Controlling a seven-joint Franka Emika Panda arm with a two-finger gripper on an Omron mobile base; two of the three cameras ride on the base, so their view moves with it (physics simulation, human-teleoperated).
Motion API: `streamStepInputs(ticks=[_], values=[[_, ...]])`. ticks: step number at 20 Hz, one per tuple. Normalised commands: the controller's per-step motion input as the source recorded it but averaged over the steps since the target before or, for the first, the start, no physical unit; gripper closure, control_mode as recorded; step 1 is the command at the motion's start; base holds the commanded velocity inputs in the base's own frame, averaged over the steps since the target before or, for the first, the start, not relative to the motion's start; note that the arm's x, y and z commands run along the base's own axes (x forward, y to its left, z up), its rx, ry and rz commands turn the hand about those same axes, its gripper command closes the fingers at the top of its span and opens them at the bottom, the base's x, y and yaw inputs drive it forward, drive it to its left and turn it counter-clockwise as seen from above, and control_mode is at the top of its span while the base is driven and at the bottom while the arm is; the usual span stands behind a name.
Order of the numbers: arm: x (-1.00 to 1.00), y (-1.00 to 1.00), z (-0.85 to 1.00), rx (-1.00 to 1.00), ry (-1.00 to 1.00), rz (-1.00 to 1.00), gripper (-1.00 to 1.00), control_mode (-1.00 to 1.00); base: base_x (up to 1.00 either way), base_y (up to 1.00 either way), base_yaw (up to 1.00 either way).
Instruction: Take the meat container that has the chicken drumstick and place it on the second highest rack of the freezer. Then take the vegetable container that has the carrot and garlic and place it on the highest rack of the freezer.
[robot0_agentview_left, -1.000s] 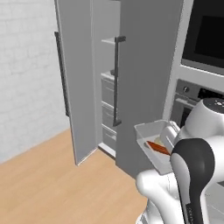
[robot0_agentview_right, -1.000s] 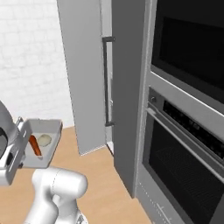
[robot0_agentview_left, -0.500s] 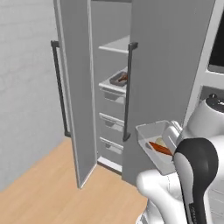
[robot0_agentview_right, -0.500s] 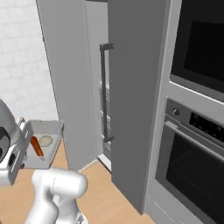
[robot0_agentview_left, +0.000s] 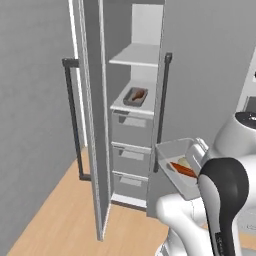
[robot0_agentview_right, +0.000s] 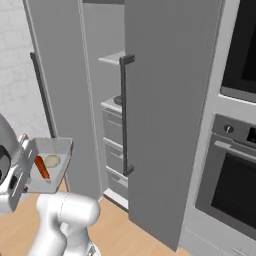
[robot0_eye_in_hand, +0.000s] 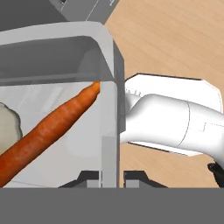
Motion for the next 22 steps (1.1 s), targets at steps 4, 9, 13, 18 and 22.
streamStepInputs(ticks=[4, 9, 13, 18, 22], values=[[0.0, 0.0, 0.0, 0.0, 0.0, 0.0, 1.0, 1.0, 0.24, 0.63, -0.13], [0.0, 0.0, 0.0, 0.0, 0.0, 0.0, 1.0, 1.0, 0.15, 0.01, -0.31], [0.0, 0.0, 0.0, 0.0, 0.0, 0.0, 1.0, 1.0, 0.38, 0.03, -0.13], [0.0, 0.0, 0.0, 0.0, 0.0, 0.0, 1.0, 1.0, 0.69, 0.07, 0.01], [0.0, 0.0, 0.0, 0.0, 0.0, 0.0, 1.0, 1.0, 0.51, 0.03, 0.0]])
